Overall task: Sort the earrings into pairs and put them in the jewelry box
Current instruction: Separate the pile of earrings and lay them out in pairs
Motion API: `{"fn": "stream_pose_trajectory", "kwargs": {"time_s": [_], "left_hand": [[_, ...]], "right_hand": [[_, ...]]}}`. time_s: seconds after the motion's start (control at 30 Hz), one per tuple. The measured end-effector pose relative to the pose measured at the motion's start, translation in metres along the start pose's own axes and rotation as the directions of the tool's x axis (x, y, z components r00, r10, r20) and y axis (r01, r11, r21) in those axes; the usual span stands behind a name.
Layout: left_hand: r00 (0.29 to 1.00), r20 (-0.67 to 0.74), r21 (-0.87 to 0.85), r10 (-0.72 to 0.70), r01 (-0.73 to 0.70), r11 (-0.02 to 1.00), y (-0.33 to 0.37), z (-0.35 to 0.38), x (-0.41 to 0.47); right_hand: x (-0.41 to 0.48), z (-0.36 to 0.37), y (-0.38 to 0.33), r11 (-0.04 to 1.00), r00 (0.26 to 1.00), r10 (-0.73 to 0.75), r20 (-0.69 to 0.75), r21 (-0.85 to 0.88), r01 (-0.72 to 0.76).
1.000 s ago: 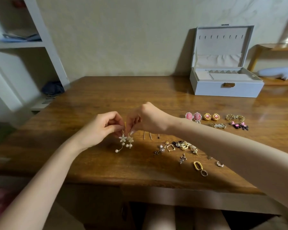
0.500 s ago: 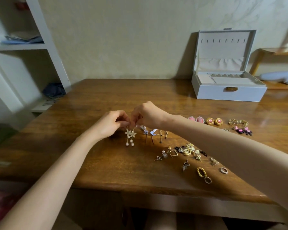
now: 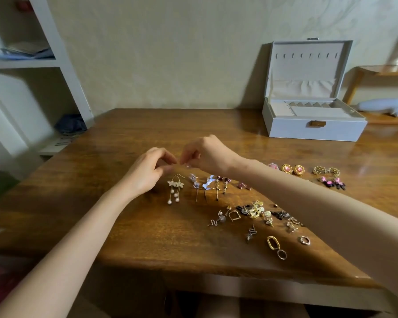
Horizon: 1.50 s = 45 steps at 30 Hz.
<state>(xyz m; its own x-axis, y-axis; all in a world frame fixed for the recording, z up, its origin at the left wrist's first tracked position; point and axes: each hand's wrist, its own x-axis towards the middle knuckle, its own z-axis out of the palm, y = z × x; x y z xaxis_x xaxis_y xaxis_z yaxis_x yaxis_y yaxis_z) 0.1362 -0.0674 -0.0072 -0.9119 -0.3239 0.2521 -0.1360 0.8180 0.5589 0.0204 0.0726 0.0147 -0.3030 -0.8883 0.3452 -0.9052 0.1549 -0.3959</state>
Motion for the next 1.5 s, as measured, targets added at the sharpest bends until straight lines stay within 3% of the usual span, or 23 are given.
{"fn": "stream_pose_trajectory", "kwargs": {"time_s": [0.13, 0.3, 0.57, 0.67, 0.9, 1.13, 1.23, 1.33, 1.43, 1.5], "left_hand": [[0.995, 0.003, -0.028, 0.098, -0.098, 0.995, 0.027, 0.001, -0.015], [0.964, 0.142, -0.039, 0.225, -0.221, 0.974, 0.056, 0.011, -0.035], [0.895, 0.401, 0.025, 0.196, -0.225, 0.974, 0.075, 0.029, -0.046], [0.899, 0.398, 0.032, 0.182, -0.212, 0.977, 0.08, 0.037, -0.051], [0.887, 0.425, -0.232, 0.179, -0.084, 0.969, 0.093, 0.036, -0.053], [0.918, 0.337, -0.055, 0.208, -0.201, 0.978, 0.088, 0.047, -0.044], [0.904, 0.354, -0.089, 0.241, -0.224, 0.971, 0.093, 0.051, -0.042], [0.887, 0.395, -0.17, 0.241, -0.187, 0.968, 0.096, 0.053, -0.042], [0.873, 0.416, -0.19, 0.254, -0.189, 0.963, 0.097, 0.053, -0.044], [0.88, 0.393, -0.193, 0.267, -0.205, 0.96, 0.096, 0.052, -0.045]], "right_hand": [[-0.027, -0.021, -0.002, 0.999, 1.0, -0.014, -0.022, 0.037, 0.014], [-0.068, -0.033, 0.003, 1.0, 1.0, -0.021, 0.02, 0.006, 0.021], [-0.119, -0.049, 0.026, 0.997, 0.997, 0.057, 0.056, -0.046, -0.054], [-0.13, -0.053, 0.033, 0.989, 0.99, 0.13, 0.061, -0.08, -0.125], [-0.142, -0.05, 0.034, 0.985, 0.978, 0.169, 0.122, -0.065, -0.162], [-0.151, -0.049, 0.029, 0.989, 0.979, 0.15, 0.136, -0.026, -0.148], [-0.158, -0.056, 0.025, 0.991, 0.979, 0.13, 0.155, 0.01, -0.133], [-0.165, -0.064, 0.03, 0.992, 0.989, 0.127, 0.079, 0.002, -0.128], [-0.17, -0.071, 0.04, 0.976, 0.977, 0.213, -0.004, -0.048, -0.213], [-0.174, -0.072, 0.043, 0.961, 0.963, 0.269, 0.016, -0.076, -0.267]]}}
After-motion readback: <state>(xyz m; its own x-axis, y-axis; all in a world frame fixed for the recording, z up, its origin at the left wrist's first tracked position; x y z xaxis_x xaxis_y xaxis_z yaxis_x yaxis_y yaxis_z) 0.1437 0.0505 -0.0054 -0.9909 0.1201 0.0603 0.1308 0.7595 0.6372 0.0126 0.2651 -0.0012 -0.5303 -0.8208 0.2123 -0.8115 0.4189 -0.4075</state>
